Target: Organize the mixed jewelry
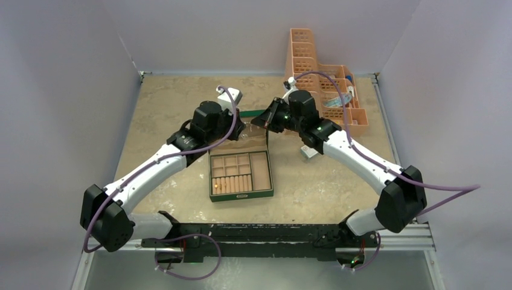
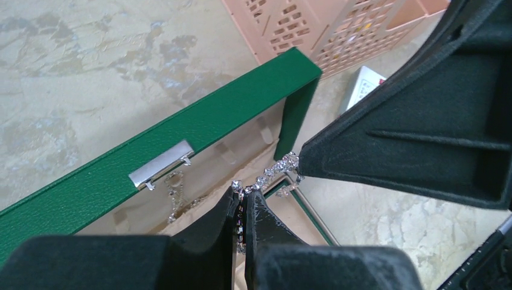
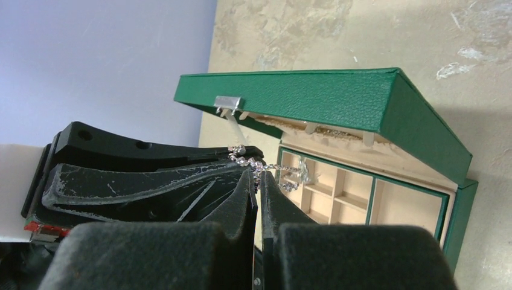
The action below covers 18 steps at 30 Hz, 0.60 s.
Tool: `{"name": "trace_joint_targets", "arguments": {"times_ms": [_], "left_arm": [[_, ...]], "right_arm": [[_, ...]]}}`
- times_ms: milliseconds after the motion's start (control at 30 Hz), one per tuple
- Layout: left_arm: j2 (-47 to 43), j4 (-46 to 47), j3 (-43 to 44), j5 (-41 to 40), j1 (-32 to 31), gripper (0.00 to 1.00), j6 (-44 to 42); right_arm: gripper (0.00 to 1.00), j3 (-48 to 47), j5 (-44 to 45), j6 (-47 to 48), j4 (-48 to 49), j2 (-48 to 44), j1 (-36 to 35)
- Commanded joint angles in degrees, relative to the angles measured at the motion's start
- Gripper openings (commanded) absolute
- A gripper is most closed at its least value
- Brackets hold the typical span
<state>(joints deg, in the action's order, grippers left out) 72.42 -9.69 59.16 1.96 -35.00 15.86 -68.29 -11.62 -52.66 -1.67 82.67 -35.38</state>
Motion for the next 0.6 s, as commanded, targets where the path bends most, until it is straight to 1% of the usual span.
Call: {"name": "trace_joint_targets", "arguments": {"times_ms": [0,133,300,567], "left_arm": [[1.63,-1.64,3.52,-5.32,0.04,0.0,-0.14],[3.35,-1.23,4.24,-7.56,0.03,0.0,1.34],[6.24,-0.77,5.7,-8.77,0.08,0.0,2.65],[8.43,-0.7,6.9,-10.16,0.05,0.01,5.0]], "right_arm": [[0.0,0.35,6.67,0.16,3.05,0.82,-0.48],[0.0,0.44,9.24,-0.09,3.63,1.79,-0.82],[0.0,0.76,11.08,-0.4,4.51,2.99,-1.18],[0.0,1.39,13.3,-1.5,6.47,4.21,-1.47]]}}
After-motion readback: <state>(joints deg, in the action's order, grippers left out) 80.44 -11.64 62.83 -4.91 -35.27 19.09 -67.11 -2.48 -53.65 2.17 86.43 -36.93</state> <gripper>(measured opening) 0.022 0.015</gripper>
